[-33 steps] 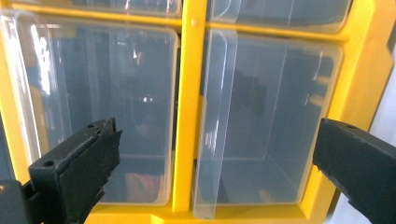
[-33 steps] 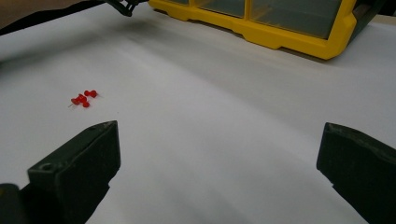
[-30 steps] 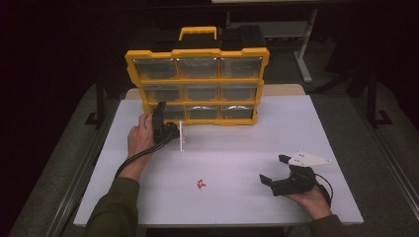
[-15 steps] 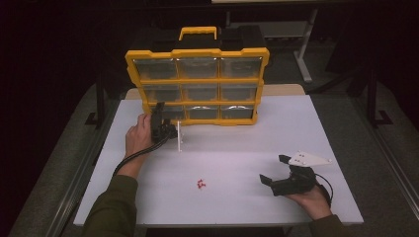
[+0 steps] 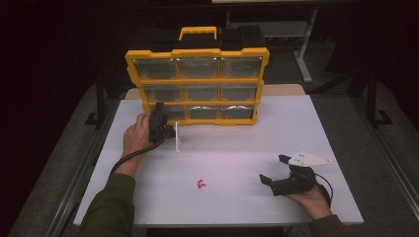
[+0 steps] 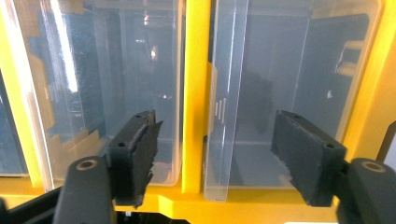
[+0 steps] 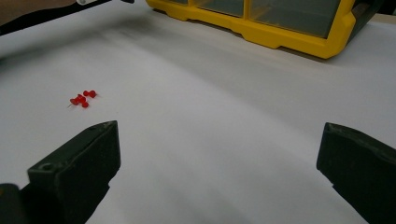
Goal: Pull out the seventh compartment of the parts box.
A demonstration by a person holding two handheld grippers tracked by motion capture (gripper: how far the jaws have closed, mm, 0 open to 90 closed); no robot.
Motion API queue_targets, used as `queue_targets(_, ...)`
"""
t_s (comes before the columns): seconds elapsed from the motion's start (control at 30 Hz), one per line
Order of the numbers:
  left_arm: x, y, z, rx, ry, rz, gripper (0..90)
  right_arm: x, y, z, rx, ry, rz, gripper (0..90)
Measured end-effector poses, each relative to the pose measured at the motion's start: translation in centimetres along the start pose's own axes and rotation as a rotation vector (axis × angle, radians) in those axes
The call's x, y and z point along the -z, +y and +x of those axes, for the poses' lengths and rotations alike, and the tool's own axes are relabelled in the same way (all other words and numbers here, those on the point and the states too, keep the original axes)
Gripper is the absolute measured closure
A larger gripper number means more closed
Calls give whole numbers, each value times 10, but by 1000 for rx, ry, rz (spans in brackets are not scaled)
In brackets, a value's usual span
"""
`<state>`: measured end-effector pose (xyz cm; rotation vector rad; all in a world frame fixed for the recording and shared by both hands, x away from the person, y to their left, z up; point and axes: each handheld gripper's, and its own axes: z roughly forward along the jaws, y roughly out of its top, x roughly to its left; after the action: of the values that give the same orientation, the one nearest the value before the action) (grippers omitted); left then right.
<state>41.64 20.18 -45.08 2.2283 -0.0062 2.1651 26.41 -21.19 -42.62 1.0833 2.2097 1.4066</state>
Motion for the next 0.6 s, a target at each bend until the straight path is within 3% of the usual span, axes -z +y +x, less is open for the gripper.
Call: queue_targets(0.6, 1, 3, -2, -34, 0, -27, 587, 0, 0, -1, 0, 4, -3, 0)
